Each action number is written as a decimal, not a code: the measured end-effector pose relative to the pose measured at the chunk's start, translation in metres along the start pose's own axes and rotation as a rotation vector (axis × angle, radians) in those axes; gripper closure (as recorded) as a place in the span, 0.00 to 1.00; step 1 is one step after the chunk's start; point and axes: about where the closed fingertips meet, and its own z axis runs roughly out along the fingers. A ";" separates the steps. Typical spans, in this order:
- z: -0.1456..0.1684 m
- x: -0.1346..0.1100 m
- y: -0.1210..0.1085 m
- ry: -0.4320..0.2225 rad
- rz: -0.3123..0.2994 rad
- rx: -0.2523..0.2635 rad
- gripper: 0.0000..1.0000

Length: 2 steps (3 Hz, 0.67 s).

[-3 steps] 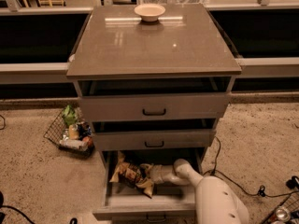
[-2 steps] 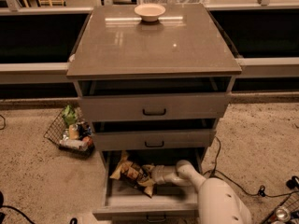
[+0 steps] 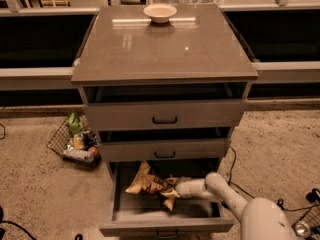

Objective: Pick brown chip bag from bottom drawer and place on counter

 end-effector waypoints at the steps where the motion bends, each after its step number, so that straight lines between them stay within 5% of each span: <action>1: -0.035 -0.033 0.034 0.003 -0.018 -0.025 1.00; 2: -0.035 -0.033 0.032 0.003 -0.019 -0.022 1.00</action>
Offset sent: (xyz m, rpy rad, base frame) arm -0.0210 -0.0243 0.0328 -0.0190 -0.0230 -0.0018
